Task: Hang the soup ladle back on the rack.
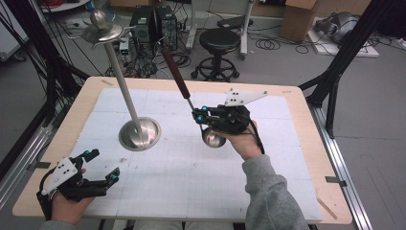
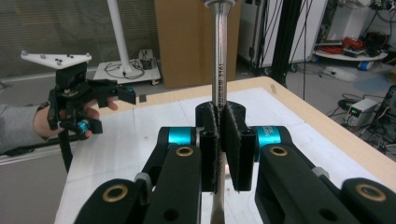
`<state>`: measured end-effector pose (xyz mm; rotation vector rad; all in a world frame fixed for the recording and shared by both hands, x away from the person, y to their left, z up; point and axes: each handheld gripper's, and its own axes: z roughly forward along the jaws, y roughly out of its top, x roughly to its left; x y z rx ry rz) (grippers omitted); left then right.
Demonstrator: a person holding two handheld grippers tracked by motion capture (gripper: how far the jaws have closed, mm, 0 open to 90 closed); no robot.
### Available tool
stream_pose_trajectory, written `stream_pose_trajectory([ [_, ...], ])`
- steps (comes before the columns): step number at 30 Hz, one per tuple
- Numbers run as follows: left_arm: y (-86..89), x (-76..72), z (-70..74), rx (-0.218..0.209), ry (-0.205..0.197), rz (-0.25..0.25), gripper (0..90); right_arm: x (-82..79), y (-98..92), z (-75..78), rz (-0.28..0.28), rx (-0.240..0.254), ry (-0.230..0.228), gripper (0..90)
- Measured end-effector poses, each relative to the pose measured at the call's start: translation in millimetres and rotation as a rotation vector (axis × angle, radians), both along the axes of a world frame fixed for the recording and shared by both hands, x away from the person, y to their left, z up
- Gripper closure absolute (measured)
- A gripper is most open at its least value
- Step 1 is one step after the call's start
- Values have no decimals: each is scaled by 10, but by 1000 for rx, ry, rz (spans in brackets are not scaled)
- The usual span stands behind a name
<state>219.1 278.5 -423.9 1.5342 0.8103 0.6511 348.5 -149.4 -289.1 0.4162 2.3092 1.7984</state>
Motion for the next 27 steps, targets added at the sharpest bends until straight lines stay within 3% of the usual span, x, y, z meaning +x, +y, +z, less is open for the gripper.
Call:
stream_pose_trajectory([
  [14,33,-22,-11,1,15,2,18,75,260,50,-5,14,-12,846],
  [19,33,-25,-8,-1,13,4,18,87,371,95,-19,27,3,846],
  [22,15,-18,-15,20,14,-3,18,84,449,126,-24,36,-7,846],
  [27,14,-30,-4,18,9,-7,18,94,563,169,-35,23,-20,846],
])
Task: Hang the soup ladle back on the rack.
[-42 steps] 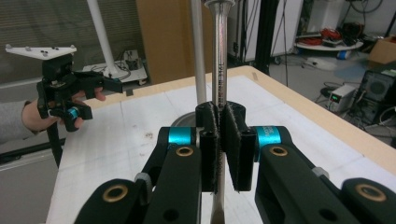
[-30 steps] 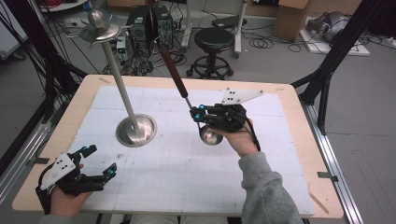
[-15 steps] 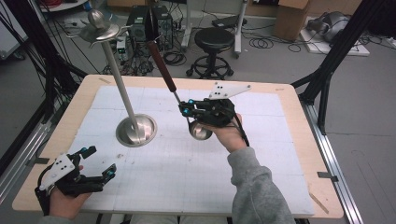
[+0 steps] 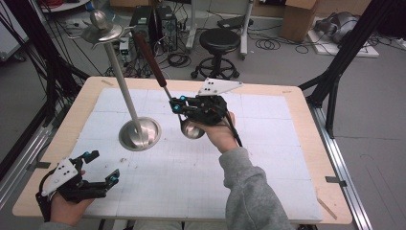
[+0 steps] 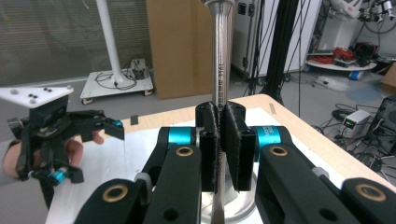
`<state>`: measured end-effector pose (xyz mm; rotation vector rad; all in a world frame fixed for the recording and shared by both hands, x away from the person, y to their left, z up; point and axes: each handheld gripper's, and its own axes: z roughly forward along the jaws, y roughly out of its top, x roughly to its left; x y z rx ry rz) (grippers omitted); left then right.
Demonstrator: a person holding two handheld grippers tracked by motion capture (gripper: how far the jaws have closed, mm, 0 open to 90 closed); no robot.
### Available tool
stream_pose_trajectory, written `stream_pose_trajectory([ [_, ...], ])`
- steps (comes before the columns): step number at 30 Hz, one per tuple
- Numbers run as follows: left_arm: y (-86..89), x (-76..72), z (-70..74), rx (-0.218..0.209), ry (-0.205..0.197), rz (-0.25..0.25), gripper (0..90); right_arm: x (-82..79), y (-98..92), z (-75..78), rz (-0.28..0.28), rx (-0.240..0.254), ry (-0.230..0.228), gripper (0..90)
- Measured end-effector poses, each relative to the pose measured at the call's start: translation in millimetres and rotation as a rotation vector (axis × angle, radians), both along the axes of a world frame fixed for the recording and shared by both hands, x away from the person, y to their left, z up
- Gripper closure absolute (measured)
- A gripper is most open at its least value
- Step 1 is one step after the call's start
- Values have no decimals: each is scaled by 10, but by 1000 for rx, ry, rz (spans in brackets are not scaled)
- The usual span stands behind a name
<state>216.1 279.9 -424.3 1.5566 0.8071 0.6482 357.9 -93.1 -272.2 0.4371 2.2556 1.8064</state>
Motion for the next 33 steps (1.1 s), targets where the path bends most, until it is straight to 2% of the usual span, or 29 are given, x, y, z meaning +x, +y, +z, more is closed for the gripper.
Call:
stream_pose_trajectory([
  [11,26,-24,4,-3,-1,7,18,37,207,38,-19,0,-6,846],
  [18,37,-27,-5,-12,2,11,18,24,265,60,-7,30,-16,846],
  [23,34,-28,-5,-8,-1,8,18,15,316,51,-32,-6,-15,846],
  [33,34,-25,-7,-13,3,9,18,19,324,47,-59,-15,-22,846],
])
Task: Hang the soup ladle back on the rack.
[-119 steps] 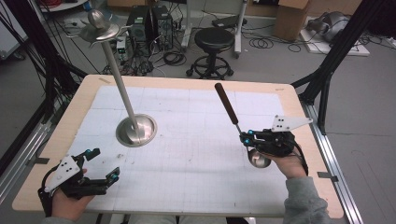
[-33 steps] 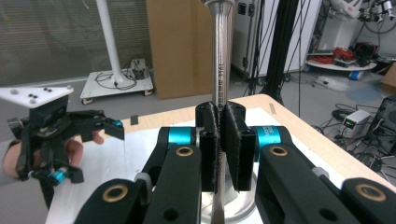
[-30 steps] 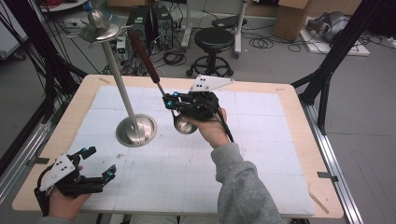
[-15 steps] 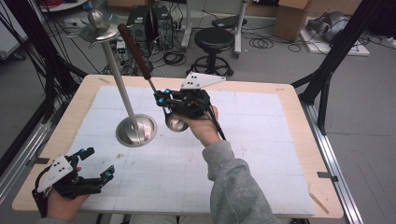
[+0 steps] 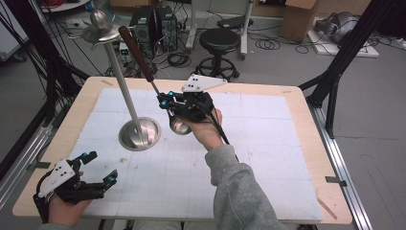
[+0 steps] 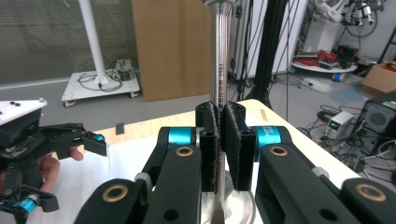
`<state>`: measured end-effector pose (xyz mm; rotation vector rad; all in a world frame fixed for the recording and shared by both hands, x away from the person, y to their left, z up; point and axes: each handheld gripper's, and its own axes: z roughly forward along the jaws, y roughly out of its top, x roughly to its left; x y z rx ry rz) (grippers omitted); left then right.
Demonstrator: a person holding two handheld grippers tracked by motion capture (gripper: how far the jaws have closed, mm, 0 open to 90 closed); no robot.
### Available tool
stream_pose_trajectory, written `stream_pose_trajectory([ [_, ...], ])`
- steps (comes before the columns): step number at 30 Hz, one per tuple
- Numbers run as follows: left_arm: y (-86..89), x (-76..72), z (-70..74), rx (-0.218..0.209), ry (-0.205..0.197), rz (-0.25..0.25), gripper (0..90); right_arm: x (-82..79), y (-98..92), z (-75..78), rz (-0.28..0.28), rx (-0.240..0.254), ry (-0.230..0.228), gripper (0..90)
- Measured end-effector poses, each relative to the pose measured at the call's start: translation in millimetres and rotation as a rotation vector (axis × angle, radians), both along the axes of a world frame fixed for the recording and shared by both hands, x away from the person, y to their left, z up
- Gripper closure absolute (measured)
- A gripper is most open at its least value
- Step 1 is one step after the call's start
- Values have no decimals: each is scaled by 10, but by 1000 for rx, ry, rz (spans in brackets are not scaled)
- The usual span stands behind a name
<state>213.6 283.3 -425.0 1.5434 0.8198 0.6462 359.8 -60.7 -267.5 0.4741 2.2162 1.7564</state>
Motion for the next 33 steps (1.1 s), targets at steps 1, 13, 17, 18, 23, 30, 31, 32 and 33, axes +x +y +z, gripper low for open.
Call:
stream_pose_trajectory([
  [1,0,0,0,-1,0,0,18,2,2,-3,0,-4,2,846],
  [13,5,-4,3,3,2,-2,18,-1,32,-33,-14,-24,4,846],
  [17,7,-4,2,4,2,-2,18,-5,45,-42,-28,-41,5,846],
  [18,7,-3,3,4,2,-2,18,-2,49,-47,-28,-41,3,846],
  [23,-4,6,-5,3,7,-2,18,12,71,-67,-41,-45,11,846],
  [30,8,8,-5,-3,8,0,19,21,116,-80,-50,-40,10,846],
  [31,8,8,-6,-3,8,0,18,22,122,-81,-51,-43,7,846],
  [32,9,8,-6,-1,10,-1,18,16,134,-83,-53,-42,9,846],
  [33,7,9,-7,-2,10,1,18,17,140,-83,-55,-48,4,846],
])
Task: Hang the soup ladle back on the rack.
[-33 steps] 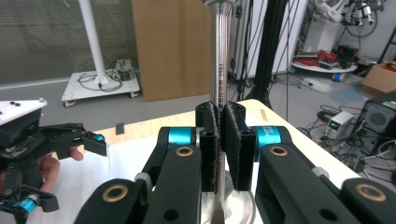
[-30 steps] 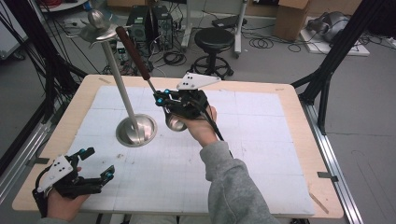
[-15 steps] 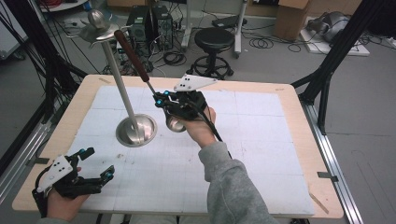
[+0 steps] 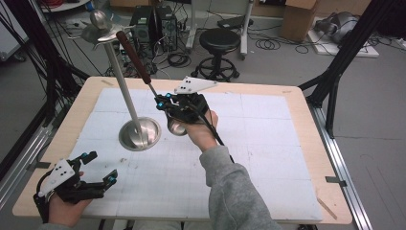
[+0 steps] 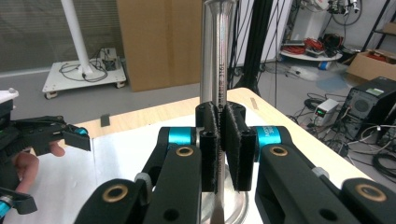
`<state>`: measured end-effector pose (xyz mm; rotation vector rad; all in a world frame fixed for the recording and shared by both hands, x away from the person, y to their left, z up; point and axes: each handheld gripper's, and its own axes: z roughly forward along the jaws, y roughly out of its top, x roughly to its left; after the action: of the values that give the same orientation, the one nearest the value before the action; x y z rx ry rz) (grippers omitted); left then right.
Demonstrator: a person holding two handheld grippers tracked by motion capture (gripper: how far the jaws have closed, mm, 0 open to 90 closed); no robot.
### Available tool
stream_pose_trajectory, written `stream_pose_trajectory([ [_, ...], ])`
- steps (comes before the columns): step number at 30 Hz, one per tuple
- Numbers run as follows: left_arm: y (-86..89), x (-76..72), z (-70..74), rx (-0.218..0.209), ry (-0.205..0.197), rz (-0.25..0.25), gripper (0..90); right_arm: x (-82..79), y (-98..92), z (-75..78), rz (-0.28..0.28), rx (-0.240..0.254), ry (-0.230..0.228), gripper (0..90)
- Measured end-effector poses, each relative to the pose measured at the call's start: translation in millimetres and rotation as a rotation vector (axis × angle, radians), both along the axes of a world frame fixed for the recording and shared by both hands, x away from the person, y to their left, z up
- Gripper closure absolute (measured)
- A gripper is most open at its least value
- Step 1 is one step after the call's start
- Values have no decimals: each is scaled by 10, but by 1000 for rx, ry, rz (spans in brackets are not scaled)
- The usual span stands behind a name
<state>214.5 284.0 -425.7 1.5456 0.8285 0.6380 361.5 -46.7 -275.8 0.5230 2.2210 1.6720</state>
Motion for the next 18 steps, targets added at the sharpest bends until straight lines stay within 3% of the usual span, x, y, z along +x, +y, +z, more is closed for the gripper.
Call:
stream_pose_trajectory([
  [10,-8,4,-3,0,2,0,18,23,69,-33,7,0,19,847],
  [18,4,0,1,-6,-3,3,18,65,193,-43,-5,-27,26,847],
])
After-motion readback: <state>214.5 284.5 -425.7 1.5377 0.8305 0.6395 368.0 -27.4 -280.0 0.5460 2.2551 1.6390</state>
